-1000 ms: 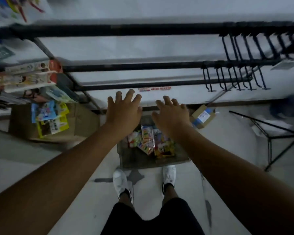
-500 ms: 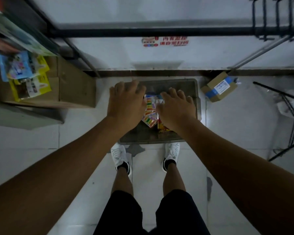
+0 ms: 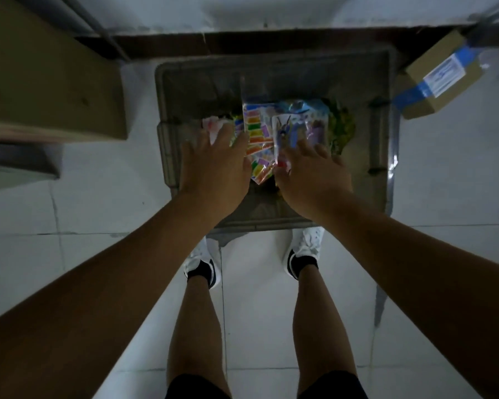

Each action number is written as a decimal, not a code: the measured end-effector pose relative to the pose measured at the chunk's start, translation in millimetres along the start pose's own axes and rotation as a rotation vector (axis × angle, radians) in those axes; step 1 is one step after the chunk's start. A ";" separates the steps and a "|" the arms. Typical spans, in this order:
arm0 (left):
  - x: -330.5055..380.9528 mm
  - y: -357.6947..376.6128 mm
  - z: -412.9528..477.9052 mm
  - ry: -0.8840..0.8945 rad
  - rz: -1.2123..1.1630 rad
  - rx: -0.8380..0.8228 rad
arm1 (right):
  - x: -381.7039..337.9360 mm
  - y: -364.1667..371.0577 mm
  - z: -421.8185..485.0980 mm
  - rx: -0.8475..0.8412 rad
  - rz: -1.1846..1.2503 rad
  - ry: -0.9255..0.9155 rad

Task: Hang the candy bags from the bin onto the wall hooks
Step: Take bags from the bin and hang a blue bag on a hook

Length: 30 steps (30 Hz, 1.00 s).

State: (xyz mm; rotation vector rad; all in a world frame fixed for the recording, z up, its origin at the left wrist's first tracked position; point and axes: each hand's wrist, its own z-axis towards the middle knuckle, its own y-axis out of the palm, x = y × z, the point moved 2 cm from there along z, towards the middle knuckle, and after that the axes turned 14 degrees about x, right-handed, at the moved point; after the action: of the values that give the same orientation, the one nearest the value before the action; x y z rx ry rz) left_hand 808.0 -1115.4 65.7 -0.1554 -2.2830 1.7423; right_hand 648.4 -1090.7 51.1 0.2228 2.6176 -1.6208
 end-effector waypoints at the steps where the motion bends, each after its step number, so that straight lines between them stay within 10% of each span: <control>1: -1.8 16.0 1.5 -0.003 -0.006 -0.021 | 2.8 13.4 3.5 -0.002 -0.005 -0.005; 14: -26.6 203.3 22.7 -0.009 0.027 -0.116 | 43.1 175.6 76.8 -0.139 0.013 0.066; 30: -10.4 270.5 87.5 0.036 -0.034 -0.135 | 83.9 207.6 108.4 -0.094 0.111 0.179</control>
State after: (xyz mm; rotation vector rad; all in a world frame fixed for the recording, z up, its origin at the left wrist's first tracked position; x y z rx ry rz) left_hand 773.9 -1125.5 -216.5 -0.1722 -2.3628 1.5567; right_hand 593.6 -1088.6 -191.5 0.5218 2.7463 -1.5029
